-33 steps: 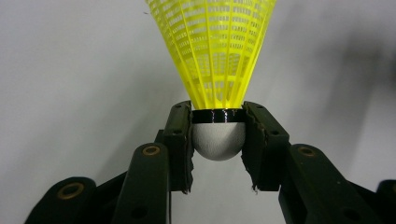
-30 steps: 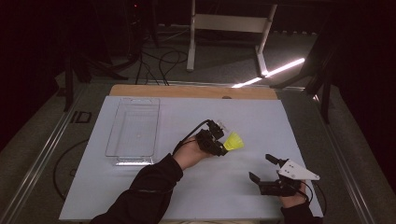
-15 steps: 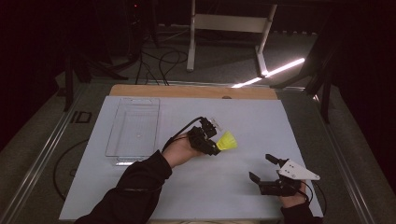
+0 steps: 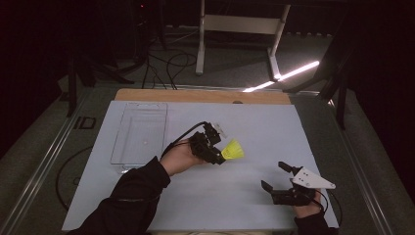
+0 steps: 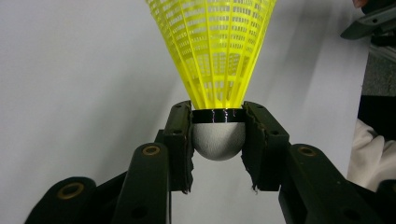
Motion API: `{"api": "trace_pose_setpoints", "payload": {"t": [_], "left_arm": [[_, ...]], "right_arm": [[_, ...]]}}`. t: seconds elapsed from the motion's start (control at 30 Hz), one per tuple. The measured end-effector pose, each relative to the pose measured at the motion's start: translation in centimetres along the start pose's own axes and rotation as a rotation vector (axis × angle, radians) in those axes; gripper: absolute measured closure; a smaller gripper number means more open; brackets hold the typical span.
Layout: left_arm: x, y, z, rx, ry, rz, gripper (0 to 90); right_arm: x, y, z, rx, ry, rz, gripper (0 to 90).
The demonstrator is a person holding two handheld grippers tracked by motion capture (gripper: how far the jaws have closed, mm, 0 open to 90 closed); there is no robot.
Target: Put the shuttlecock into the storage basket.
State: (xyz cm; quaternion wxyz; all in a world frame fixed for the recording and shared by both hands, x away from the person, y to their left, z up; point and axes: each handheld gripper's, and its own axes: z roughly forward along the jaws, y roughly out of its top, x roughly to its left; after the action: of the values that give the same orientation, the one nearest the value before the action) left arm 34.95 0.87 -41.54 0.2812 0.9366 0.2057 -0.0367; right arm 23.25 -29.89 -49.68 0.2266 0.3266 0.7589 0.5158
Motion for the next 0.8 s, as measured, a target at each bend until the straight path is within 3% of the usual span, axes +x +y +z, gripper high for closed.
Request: {"api": "trace_pose_setpoints", "payload": {"t": [0.2,0.8], "left_arm": [[-0.1,-0.3,-1.2,0.014,0.006,0.020,65.7],[1.0,-2.0,-5.9,0.006,0.037,-0.003,65.7]], "right_arm": [[0.0,0.0,0.0,0.002,0.000,0.000,8.3],[0.1,0.0,0.0,0.006,0.002,-0.001,8.3]]}}
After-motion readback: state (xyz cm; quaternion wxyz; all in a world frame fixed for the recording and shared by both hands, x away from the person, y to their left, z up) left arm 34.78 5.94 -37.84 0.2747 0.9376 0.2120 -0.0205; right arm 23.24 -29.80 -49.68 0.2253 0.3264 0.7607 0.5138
